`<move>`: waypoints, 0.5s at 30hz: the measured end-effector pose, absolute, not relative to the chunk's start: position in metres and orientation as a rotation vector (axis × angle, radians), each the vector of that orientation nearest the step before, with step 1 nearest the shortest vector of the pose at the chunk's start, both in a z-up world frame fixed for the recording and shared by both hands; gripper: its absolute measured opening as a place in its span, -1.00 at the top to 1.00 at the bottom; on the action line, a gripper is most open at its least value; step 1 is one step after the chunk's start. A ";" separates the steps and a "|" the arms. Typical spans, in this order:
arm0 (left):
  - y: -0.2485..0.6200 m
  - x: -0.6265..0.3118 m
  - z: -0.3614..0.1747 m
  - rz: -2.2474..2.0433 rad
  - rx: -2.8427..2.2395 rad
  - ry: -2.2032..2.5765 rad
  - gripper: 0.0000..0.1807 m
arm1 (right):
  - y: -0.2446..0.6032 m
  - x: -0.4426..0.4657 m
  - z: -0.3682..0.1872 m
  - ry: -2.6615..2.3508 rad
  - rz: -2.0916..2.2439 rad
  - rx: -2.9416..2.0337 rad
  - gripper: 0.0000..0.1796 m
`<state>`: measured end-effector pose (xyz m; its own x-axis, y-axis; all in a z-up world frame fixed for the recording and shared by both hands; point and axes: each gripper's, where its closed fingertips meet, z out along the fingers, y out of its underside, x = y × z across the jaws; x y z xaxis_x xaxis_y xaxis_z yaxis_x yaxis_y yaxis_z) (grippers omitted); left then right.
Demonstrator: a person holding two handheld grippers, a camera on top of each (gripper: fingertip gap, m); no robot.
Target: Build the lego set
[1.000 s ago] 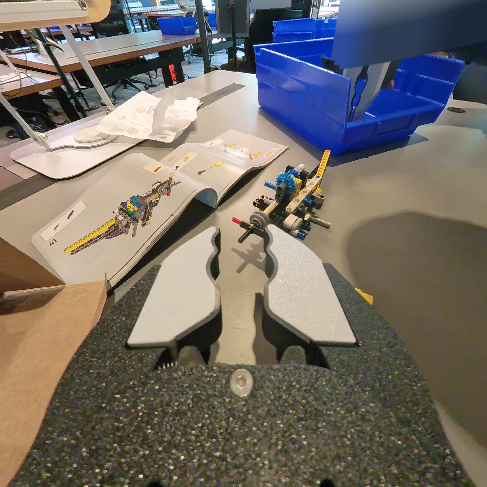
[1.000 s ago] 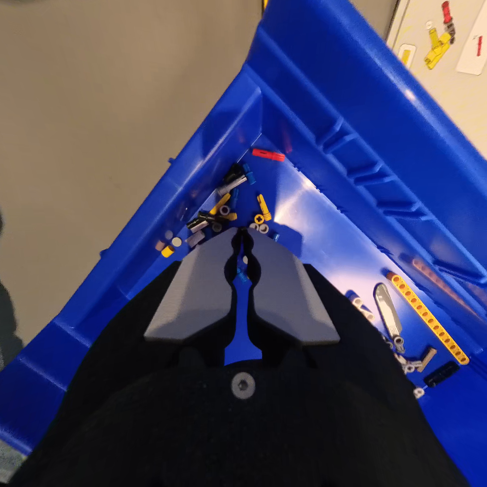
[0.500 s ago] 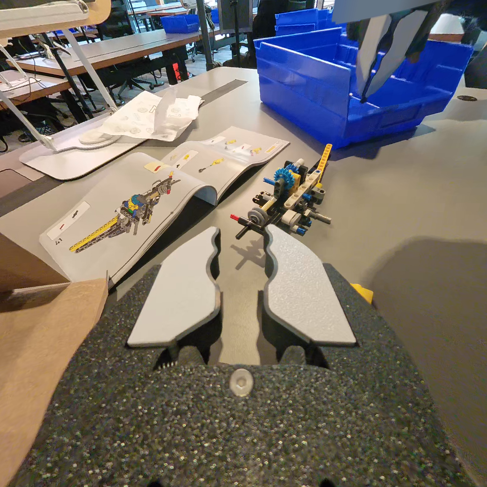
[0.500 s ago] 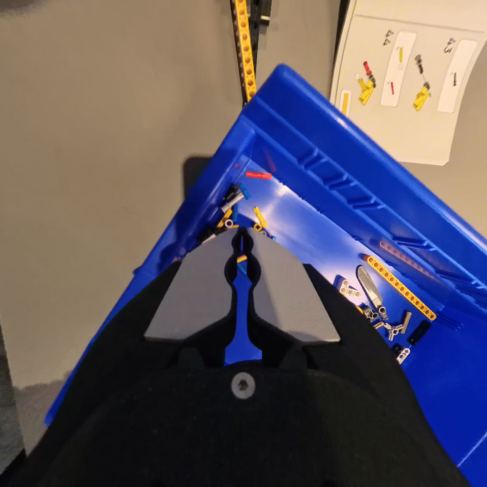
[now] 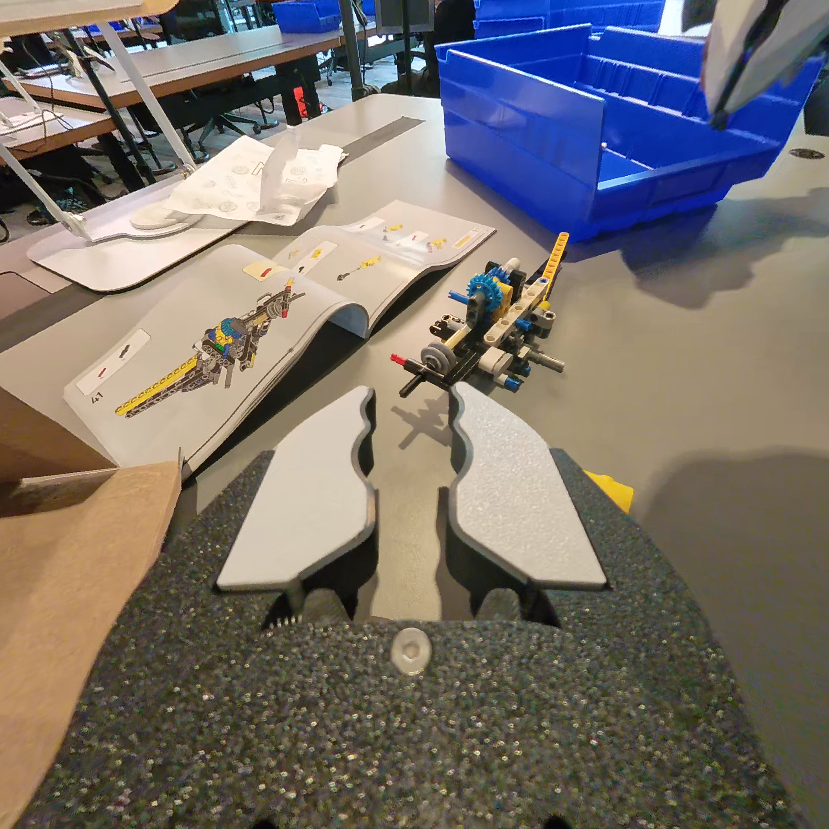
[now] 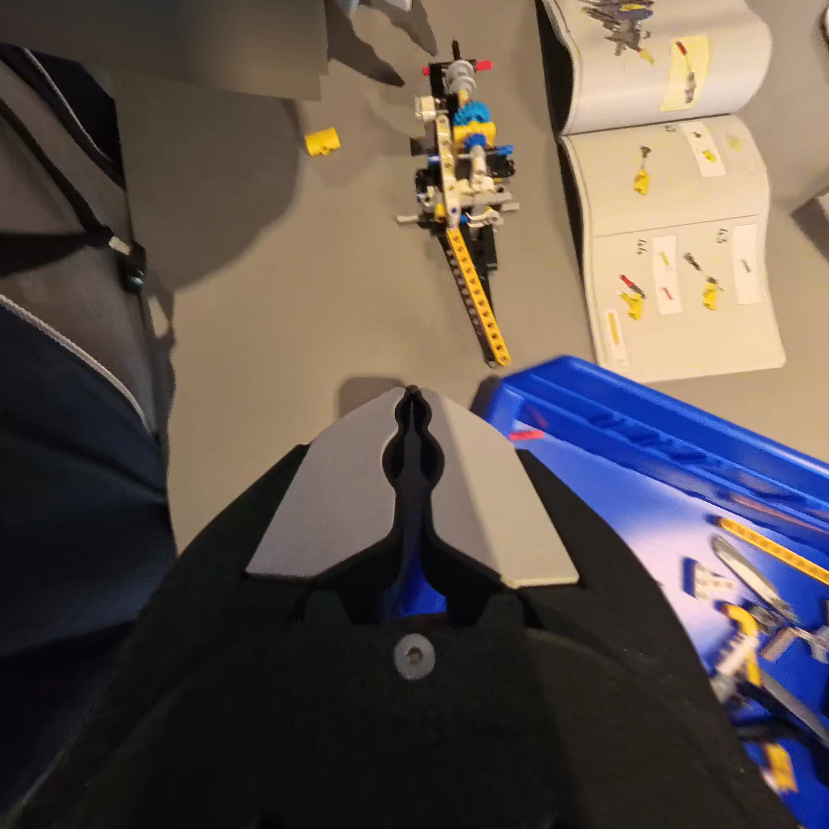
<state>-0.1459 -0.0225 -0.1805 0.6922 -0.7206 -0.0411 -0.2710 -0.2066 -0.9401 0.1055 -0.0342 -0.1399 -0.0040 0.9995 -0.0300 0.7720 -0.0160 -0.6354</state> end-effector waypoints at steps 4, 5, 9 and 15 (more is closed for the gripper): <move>-0.024 -0.146 -0.182 -0.488 -1.794 0.793 0.66 | -0.067 0.061 -0.157 -1.763 0.856 -1.868 0.99; -0.025 -0.146 -0.182 -0.483 -1.793 0.793 0.66 | -0.075 0.047 -0.163 -1.747 0.901 -1.864 0.99; -0.024 -0.148 -0.180 -0.467 -1.785 0.769 0.66 | -0.100 -0.008 -0.183 -1.715 1.056 -1.819 0.99; -0.025 -0.154 -0.175 -0.498 -1.768 0.716 0.67 | -0.104 -0.044 -0.200 -1.690 1.144 -1.840 0.99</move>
<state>-0.1535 -0.0248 -0.1745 0.7280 -0.6853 -0.0193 -0.2199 -0.2068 -0.9533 -0.0436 -0.1044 -0.2003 -0.0608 0.9520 -0.2999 0.6321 -0.1958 -0.7497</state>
